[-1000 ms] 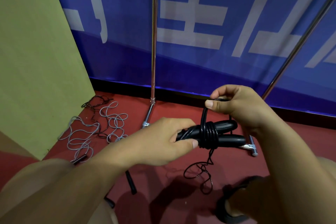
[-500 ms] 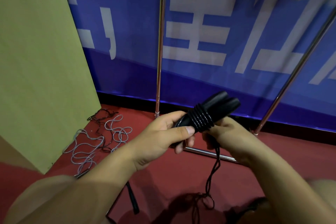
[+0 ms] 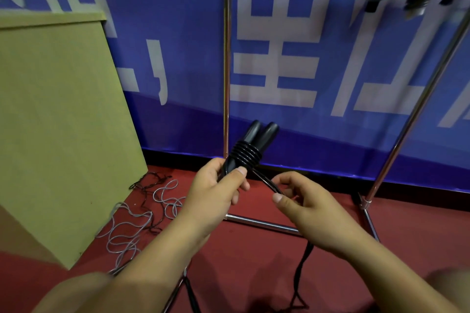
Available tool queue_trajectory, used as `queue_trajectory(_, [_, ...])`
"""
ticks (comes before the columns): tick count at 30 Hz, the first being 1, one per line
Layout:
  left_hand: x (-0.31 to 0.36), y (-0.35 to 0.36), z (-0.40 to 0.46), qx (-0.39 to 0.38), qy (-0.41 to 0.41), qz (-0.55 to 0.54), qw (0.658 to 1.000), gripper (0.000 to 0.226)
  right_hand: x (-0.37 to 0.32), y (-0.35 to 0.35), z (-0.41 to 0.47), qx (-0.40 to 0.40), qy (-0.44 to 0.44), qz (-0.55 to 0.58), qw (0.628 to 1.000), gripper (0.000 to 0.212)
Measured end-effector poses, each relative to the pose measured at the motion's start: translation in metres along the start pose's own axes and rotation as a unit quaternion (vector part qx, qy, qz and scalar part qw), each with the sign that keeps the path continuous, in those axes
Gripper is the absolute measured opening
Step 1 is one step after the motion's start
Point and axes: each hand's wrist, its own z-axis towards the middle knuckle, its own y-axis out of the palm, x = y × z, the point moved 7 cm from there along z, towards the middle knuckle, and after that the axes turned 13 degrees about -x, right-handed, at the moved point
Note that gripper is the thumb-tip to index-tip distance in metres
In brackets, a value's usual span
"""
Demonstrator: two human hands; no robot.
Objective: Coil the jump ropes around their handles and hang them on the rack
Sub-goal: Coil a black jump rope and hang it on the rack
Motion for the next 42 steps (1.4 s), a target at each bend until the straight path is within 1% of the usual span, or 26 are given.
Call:
queue_trajectory(4, [-0.003,-0.007,0.003,0.044,-0.010,-0.003,0.999,0.007,-0.001,0.001,-0.002,-0.004,0.005,-0.031,1.000,0.006])
queue_trajectory(7, [-0.006,-0.012,0.004,0.060,-0.023,-0.001,0.998,0.007,-0.004,0.000,-0.002,0.000,0.019,-0.066,0.998,0.003])
queue_trajectory(9, [-0.007,-0.015,0.005,0.071,-0.031,0.011,0.997,0.008,-0.003,-0.004,-0.003,0.006,0.039,-0.080,0.996,0.003])
queue_trajectory(13, [-0.013,-0.028,0.009,0.105,-0.066,0.033,0.992,0.009,0.001,-0.014,-0.006,0.017,0.071,-0.068,0.995,0.009])
queue_trajectory(16, [-0.019,-0.032,0.012,0.109,-0.091,0.051,0.989,0.010,0.003,-0.020,-0.007,0.028,0.091,-0.057,0.994,0.015])
queue_trajectory(19, [-0.022,-0.032,0.014,0.109,-0.099,0.080,0.986,0.007,-0.001,-0.024,-0.009,0.043,0.086,-0.060,0.994,0.017])
queue_trajectory(22, [-0.022,-0.032,0.016,0.101,-0.101,0.137,0.980,0.005,-0.006,-0.031,-0.012,0.088,0.065,-0.037,0.993,0.015])
queue_trajectory(25, [-0.025,-0.025,0.018,0.060,-0.116,0.185,0.974,0.004,-0.012,-0.040,-0.017,0.147,0.042,0.000,0.988,0.014])
queue_trajectory(27, [-0.028,-0.022,0.018,0.032,-0.128,0.232,0.964,0.006,-0.015,-0.044,-0.021,0.172,0.032,0.003,0.985,0.014])
queue_trajectory(30, [-0.029,-0.017,0.017,-0.006,-0.140,0.309,0.941,0.011,-0.011,-0.047,-0.022,0.189,0.026,0.019,0.981,0.014])
queue_trajectory(33, [-0.030,-0.006,0.013,-0.054,-0.150,0.366,0.917,0.012,-0.005,-0.047,-0.020,0.187,0.027,0.054,0.980,0.013])
queue_trajectory(38, [-0.038,0.011,0.007,-0.162,-0.171,0.363,0.902,0.009,-0.006,-0.044,-0.018,0.171,0.020,0.041,0.984,0.011])
queue_trajectory(42, [-0.037,0.025,0.000,-0.248,-0.180,0.304,0.902,0.004,-0.006,-0.043,-0.019,0.163,0.020,0.036,0.986,0.010])
